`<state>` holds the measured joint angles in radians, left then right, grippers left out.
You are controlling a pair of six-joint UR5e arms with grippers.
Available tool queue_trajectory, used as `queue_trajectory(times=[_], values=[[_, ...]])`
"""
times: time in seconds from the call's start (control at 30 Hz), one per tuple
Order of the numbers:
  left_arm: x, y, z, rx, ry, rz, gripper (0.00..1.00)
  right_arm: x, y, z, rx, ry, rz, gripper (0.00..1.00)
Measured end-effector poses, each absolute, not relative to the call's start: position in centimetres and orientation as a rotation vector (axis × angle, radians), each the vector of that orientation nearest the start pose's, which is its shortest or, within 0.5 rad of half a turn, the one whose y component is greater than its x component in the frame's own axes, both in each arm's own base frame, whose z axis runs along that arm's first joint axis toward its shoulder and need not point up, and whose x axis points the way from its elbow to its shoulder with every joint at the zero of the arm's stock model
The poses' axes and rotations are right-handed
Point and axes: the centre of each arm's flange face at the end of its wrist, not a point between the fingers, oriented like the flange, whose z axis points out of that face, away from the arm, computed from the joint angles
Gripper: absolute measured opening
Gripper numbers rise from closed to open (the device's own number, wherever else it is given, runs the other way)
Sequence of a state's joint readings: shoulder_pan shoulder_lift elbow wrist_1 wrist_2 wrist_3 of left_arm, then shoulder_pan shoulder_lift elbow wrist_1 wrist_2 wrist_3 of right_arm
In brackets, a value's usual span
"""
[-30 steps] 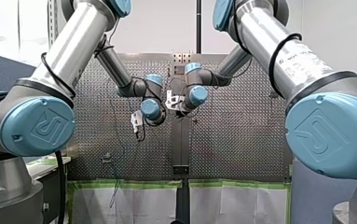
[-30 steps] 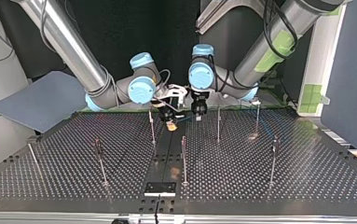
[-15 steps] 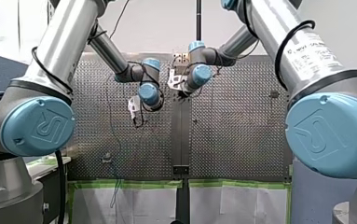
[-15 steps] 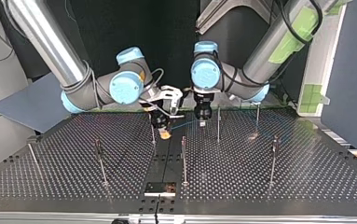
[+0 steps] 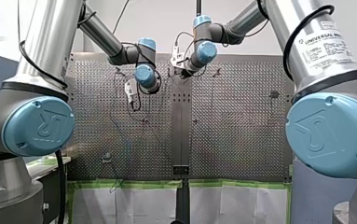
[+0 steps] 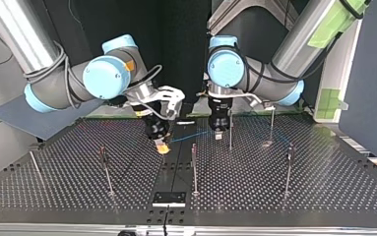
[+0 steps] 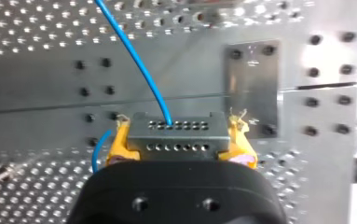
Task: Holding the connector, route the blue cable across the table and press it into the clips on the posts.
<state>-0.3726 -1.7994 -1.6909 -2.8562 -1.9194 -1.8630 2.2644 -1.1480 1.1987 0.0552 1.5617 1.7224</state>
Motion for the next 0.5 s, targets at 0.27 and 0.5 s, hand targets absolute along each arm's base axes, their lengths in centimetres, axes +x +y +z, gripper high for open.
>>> queue_trajectory(times=[0.27,0.5], values=[[46.6,-29.1,38.0,-0.191,1.551,-0.276,0.0,50.5,-39.8,46.7,-2.377,1.317,-2.415,0.0],[45.4,-29.1,42.0,-0.159,1.478,-0.331,0.0,49.5,-38.3,49.9,-2.343,1.274,-2.494,0.0]])
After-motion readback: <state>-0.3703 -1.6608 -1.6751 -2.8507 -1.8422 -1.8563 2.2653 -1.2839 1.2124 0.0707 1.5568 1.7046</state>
